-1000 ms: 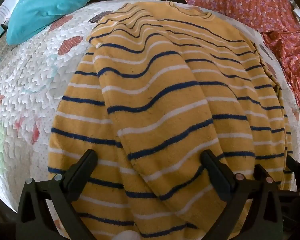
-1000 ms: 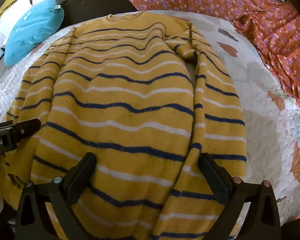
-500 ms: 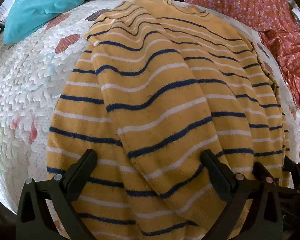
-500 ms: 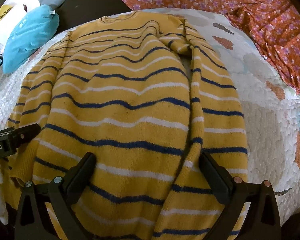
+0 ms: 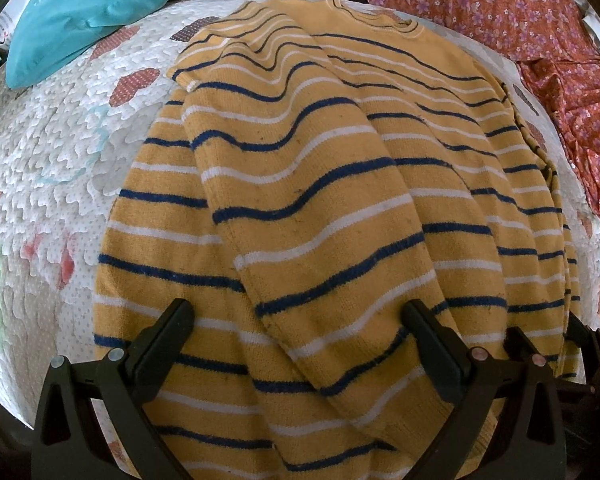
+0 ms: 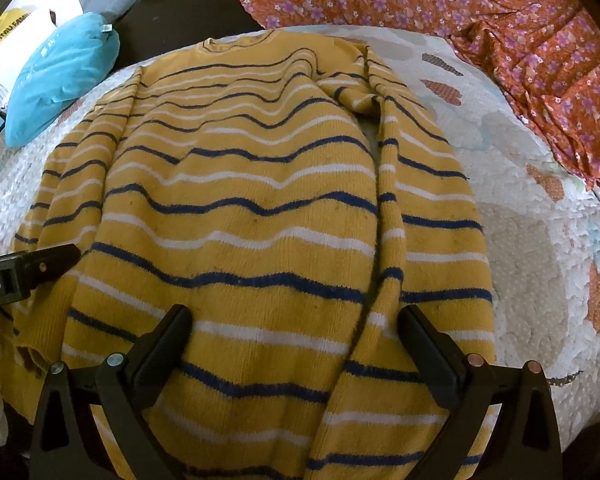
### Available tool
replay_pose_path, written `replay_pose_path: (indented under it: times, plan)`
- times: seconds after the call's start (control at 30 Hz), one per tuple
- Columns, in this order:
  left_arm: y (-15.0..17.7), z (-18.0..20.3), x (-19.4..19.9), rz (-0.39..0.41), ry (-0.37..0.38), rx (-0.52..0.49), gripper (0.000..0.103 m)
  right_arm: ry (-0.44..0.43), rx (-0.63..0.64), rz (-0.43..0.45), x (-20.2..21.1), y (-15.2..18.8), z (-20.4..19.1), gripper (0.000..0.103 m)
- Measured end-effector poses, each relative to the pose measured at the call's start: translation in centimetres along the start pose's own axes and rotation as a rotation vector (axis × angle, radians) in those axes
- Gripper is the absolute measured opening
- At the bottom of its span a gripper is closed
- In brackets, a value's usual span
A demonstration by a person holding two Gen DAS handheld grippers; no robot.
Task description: Fold small clothes
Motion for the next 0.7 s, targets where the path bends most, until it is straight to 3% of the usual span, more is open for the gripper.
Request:
replay_pose_path:
  times: [0.7]
  plan:
    - [0.12, -0.23, -0.06, 0.002, 0.001, -0.002, 0.103, -0.008, 0.022, 0.017, -0.24, -1.13, 1.06, 0.103]
Point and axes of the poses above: each gripper's, at about its wrist camera, not at the fingertips, and x roughly against the way its jaws point, z to its right, y to its underside, the point moved 7 cm from there along -x, roughly the way its jaws point, and after that the axes turned 13 degrees about y, right-handed, at the moved point
